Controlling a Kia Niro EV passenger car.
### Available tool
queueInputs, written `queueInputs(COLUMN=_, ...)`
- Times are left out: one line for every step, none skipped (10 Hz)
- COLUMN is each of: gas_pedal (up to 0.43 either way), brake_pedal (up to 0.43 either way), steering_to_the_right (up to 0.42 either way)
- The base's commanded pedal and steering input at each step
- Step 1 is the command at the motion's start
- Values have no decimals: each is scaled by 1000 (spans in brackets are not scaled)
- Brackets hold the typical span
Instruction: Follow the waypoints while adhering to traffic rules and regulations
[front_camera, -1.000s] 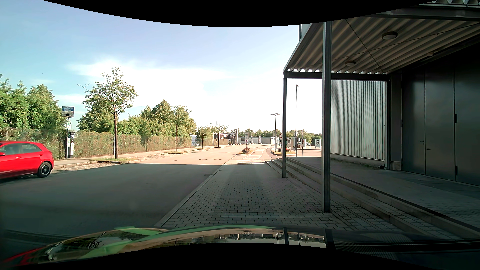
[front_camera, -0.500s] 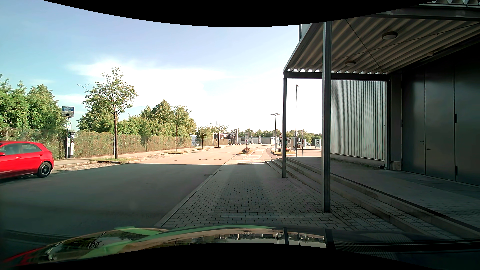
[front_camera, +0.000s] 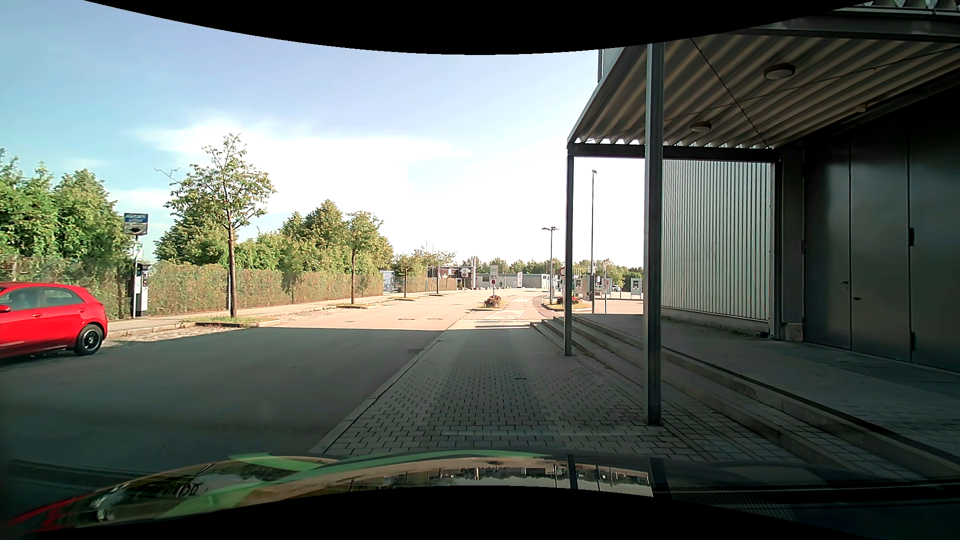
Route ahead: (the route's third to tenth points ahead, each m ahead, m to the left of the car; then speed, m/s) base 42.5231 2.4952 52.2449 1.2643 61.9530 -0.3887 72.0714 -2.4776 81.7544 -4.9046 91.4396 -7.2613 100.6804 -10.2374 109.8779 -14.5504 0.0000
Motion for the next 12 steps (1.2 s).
queueInputs(gas_pedal=0, brake_pedal=317, steering_to_the_right=-67)
queueInputs(gas_pedal=0, brake_pedal=317, steering_to_the_right=-67)
queueInputs(gas_pedal=0, brake_pedal=317, steering_to_the_right=-68)
queueInputs(gas_pedal=0, brake_pedal=317, steering_to_the_right=-68)
queueInputs(gas_pedal=0, brake_pedal=323, steering_to_the_right=-68)
queueInputs(gas_pedal=0, brake_pedal=317, steering_to_the_right=-67)
queueInputs(gas_pedal=0, brake_pedal=323, steering_to_the_right=-68)
queueInputs(gas_pedal=0, brake_pedal=323, steering_to_the_right=-68)
queueInputs(gas_pedal=0, brake_pedal=323, steering_to_the_right=-68)
queueInputs(gas_pedal=0, brake_pedal=317, steering_to_the_right=-68)
queueInputs(gas_pedal=0, brake_pedal=323, steering_to_the_right=-67)
queueInputs(gas_pedal=0, brake_pedal=323, steering_to_the_right=-67)
